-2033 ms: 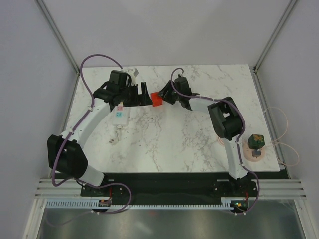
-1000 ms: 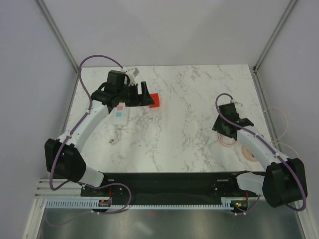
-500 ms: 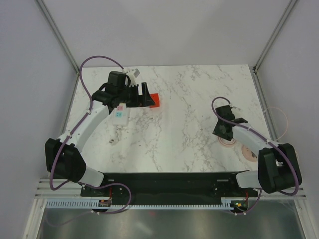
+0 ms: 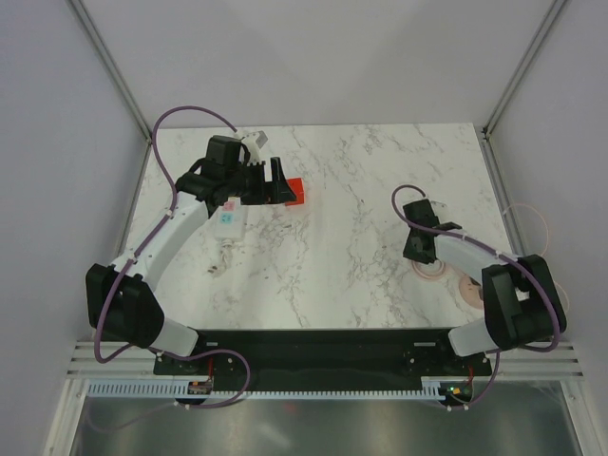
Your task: Pull the plug off the socket
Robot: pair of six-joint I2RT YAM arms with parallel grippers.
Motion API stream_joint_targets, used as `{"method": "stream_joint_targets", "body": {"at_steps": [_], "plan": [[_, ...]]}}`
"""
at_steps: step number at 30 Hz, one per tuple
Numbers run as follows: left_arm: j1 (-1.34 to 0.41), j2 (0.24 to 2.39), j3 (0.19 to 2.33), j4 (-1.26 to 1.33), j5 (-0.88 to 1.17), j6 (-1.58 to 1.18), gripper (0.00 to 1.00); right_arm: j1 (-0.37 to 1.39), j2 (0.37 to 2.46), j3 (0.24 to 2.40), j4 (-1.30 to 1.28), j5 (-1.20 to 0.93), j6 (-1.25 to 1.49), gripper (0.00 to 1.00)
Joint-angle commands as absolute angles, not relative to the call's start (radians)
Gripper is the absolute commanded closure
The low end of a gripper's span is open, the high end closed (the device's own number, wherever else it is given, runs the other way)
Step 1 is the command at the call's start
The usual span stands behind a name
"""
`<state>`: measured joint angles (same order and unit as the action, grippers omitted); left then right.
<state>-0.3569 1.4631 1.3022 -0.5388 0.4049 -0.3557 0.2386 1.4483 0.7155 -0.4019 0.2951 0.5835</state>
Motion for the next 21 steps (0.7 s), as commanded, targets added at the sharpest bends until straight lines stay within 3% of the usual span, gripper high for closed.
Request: {"method": "stream_joint_targets", "body": {"at_steps": [1, 12, 21], "plan": [[-0.362, 1.456, 1.302, -0.502, 0.443, -0.376, 0.12, 0.325, 1.47, 0.752, -0.361, 0.261, 0.575, 0.75], [-0.361, 1.466, 1.299, -0.503, 0.431, -0.371, 0.12, 0.659, 1.623, 0.945, -0.341, 0.256, 0.655, 0.79], [-0.362, 1.47, 1.299, -0.502, 0.42, -0.368, 0.12, 0.814, 1.678, 1.077, -0.344, 0.238, 0.635, 0.73]]}}
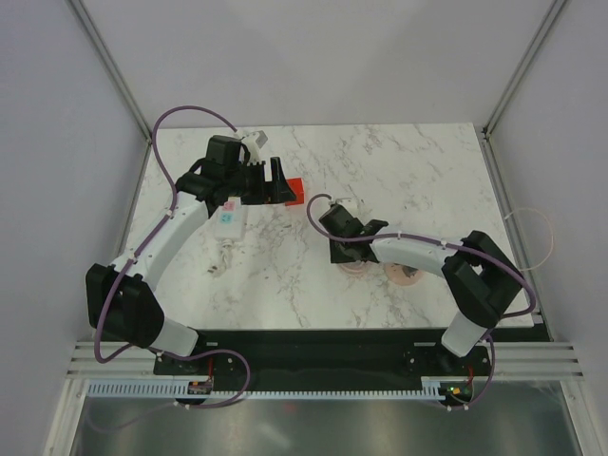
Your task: Pull the plug off the socket
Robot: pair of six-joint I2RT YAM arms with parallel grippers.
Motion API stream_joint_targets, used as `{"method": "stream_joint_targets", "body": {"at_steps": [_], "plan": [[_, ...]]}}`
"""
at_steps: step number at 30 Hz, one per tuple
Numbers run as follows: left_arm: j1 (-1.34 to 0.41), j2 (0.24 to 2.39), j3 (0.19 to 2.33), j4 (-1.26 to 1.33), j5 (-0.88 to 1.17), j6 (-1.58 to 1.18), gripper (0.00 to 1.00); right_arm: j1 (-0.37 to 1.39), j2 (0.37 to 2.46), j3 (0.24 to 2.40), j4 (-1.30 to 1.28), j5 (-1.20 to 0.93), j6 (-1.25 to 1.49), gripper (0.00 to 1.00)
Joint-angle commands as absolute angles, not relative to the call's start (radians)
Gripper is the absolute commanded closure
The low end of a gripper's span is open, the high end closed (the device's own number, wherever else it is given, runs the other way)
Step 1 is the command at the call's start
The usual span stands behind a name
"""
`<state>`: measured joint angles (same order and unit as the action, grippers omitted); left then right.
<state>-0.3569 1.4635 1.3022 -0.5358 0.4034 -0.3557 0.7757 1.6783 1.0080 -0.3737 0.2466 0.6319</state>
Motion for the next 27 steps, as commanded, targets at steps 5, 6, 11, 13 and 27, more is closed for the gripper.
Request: {"method": "stream_joint_targets", "body": {"at_steps": [5, 6, 11, 13, 27], "plan": [[-0.361, 1.47, 1.299, -0.502, 0.419, -0.368, 0.12, 0.828, 1.658, 1.097, -0.345, 0.204, 0.624, 0.64], [-0.362, 1.47, 1.299, -0.502, 0.419, -0.368, 0.12, 0.828, 1.655, 1.1, -0.345, 0.203, 0.62, 0.61], [-0.361, 1.47, 1.298, -0.503, 0.419, -0.367, 0.12, 0.828, 1.608, 1.127, -0.408, 0.245, 0.583, 0.27], [-0.362, 1.471, 1.296, -0.503, 0.426, -0.368, 0.12, 0.827, 1.563, 1.144, -0.471, 0.31, 0.565, 0.21], [-0.619, 1.571, 1.296, -0.456, 0.485, -0.426, 0.22, 0.631, 0.998, 0.836, -0.747, 0.442, 0.69, 0.04]]}}
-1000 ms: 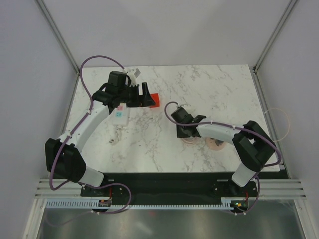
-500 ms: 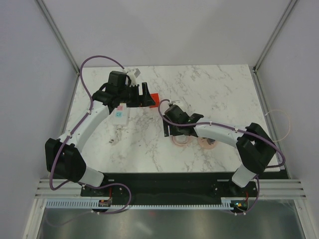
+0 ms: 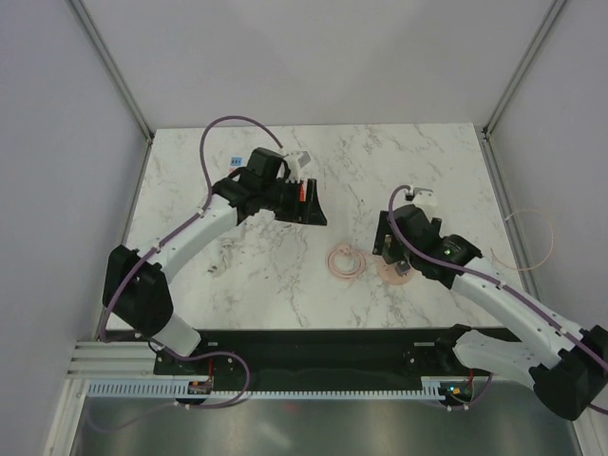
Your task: Pull the plug off the socket
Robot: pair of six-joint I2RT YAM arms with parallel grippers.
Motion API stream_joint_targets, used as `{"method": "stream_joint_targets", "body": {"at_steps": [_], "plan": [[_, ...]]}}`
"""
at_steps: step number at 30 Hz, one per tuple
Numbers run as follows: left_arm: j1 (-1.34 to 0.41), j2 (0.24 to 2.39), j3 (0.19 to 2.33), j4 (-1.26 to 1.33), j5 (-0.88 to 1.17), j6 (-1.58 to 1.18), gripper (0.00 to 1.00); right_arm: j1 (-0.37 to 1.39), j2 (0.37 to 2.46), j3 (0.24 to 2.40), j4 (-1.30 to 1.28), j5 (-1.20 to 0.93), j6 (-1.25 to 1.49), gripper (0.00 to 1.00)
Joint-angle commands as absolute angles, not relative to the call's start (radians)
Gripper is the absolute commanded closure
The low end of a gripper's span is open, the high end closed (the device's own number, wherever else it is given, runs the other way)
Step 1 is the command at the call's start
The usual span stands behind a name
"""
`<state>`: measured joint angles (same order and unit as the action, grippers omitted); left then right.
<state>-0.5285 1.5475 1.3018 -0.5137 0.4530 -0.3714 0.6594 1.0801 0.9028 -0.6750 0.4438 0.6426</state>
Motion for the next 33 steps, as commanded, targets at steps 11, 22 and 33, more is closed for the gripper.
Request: {"method": "stream_joint_targets", "body": {"at_steps": [11, 22, 33], "plan": [[-0.836, 1.759, 1.259, -0.262, 0.422, -0.546, 0.29, 0.584, 0.974, 0.792, -0.741, 0.396, 0.713, 0.06], [-0.861, 1.923, 1.255, -0.218, 0.275, -0.592, 0.2, 0.56, 0.991, 0.761, -0.698, 0.385, 0.661, 0.05], [-0.73, 1.869, 1.1, -0.25, 0.207, -0.598, 0.17, 0.56, 1.055, 0.769, -0.658, 0.324, 0.585, 0.06]]}}
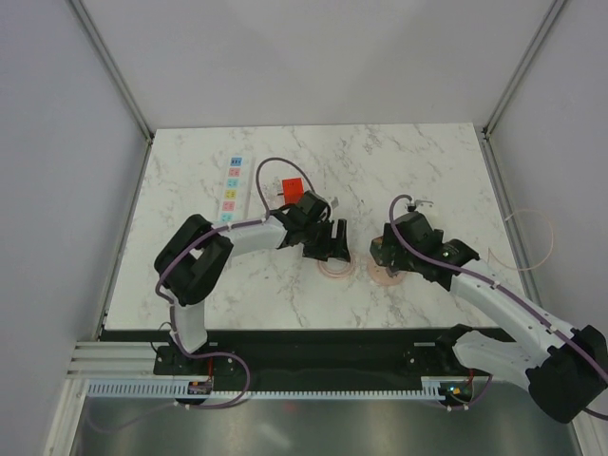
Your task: Pull the plug off the socket
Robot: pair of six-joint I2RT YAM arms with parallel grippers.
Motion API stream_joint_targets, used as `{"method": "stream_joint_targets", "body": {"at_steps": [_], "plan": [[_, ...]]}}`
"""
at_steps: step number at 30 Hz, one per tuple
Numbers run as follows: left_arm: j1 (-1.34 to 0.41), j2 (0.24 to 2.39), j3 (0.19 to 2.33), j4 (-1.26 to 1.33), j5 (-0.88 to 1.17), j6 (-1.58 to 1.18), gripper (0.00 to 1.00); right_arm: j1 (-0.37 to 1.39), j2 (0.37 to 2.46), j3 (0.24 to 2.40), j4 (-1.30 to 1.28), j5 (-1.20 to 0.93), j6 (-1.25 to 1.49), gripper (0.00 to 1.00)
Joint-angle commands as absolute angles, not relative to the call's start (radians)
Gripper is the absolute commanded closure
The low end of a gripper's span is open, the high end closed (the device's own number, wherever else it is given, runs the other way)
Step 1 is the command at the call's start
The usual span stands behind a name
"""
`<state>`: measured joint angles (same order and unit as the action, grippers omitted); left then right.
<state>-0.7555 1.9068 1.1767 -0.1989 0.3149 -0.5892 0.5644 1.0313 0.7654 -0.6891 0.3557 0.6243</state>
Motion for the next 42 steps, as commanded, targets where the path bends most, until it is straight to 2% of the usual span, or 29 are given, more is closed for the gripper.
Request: {"method": "stream_joint_targets", "body": {"at_steps": [1, 8, 14, 17, 23, 26, 27, 29, 36, 42], "plan": [[-0.724, 1.853, 1.06, -0.25, 0.201, -0.598, 0.17, 0.56, 1.064, 0.769, -0.652, 0.31, 0.566, 0.06], [-0.678, 1.684, 0.946, -0.261, 0.163, -0.562, 0.17, 0.568, 1.109, 0.753, -0.548, 0.112, 0.471, 0.1], [-0.678, 1.608, 0.983, -0.271, 0.276, -0.522, 0.26, 0.617, 1.137, 0.75, -0.477, 0.037, 0.433, 0.17], [-0.68, 1.583, 1.012, -0.267, 0.351, -0.528, 0.38, 0.646, 1.161, 0.755, -0.472, 0.051, 0.426, 0.2], [-0.701, 1.589, 1.019, -0.16, 0.497, -0.592, 0.73, 0.653, 1.18, 0.736, -0.454, 0.074, 0.423, 0.26], [-0.715, 1.652, 1.035, -0.108, 0.554, -0.63, 0.84, 0.653, 1.186, 0.736, -0.445, 0.072, 0.422, 0.32], [-0.718, 1.666, 1.034, -0.088, 0.58, -0.644, 0.92, 0.653, 1.189, 0.736, -0.442, 0.065, 0.42, 0.34], [-0.73, 1.692, 1.029, -0.048, 0.591, -0.679, 0.97, 0.653, 1.195, 0.735, -0.434, 0.063, 0.422, 0.39], [-0.765, 1.808, 1.034, 0.104, 0.63, -0.782, 0.98, 0.655, 1.21, 0.719, -0.419, 0.061, 0.423, 0.52], [-0.782, 1.839, 1.028, 0.155, 0.594, -0.808, 0.98, 0.657, 1.236, 0.7, -0.39, 0.052, 0.417, 0.57]]}}
